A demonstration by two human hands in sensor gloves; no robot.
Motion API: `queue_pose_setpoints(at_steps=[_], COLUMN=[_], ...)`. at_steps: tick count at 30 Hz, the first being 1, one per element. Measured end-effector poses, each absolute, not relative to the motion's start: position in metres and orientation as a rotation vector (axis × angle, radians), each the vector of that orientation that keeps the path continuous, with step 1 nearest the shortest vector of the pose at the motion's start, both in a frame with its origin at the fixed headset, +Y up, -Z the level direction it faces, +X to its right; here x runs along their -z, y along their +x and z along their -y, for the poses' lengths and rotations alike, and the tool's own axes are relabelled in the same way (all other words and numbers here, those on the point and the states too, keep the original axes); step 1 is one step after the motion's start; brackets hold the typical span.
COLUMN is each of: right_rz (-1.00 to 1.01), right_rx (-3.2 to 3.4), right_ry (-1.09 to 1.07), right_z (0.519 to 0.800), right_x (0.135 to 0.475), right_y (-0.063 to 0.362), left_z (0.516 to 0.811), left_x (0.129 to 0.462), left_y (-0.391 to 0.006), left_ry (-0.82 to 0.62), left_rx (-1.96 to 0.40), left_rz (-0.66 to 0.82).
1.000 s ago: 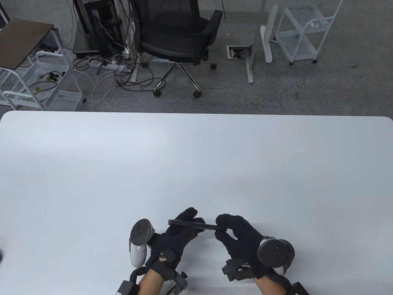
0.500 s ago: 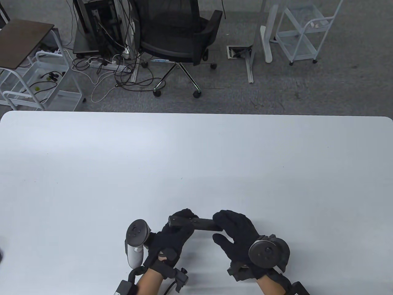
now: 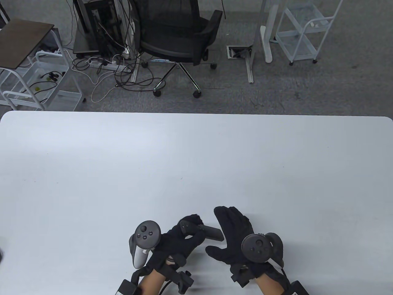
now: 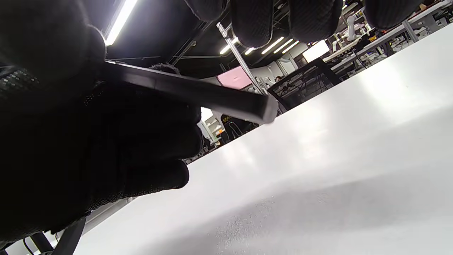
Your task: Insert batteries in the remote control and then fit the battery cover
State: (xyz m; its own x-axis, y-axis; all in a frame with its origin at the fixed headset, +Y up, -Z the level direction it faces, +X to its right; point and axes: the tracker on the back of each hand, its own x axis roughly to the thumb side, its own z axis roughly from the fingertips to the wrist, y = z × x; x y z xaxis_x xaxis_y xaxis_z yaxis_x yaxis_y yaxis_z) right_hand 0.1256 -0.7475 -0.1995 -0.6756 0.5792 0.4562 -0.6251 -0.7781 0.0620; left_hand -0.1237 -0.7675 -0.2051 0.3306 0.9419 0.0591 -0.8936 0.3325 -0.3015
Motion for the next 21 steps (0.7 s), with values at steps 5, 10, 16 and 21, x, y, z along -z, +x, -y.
queue_pose_setpoints(at_steps=[5,10,16,21], right_rz=[0.145,0.098,0.165,0.145], right_rx=[-2.329,-2.277,-2.307,-2.342], right_ry=[0.643,0.671,0.645,0.64], right_z=[0.751,0.754,0.756,0.755], right_x=[0.2,0.199,0.2,0.202], right_y=[0.121,0.115,0.116,0.115], left_z=[0.768,0.77,0.773,0.775], left_x=[0.205,0.205,0.207,0.211], left_y=[-0.121,-0.119,-0.117,-0.119], left_ry=[-0.251,-0.273,-0.317,-0.384], left_rx=[-1.221,-1.233,-1.227,-1.187], left_rz=[0.259,0.271,0.28,0.288])
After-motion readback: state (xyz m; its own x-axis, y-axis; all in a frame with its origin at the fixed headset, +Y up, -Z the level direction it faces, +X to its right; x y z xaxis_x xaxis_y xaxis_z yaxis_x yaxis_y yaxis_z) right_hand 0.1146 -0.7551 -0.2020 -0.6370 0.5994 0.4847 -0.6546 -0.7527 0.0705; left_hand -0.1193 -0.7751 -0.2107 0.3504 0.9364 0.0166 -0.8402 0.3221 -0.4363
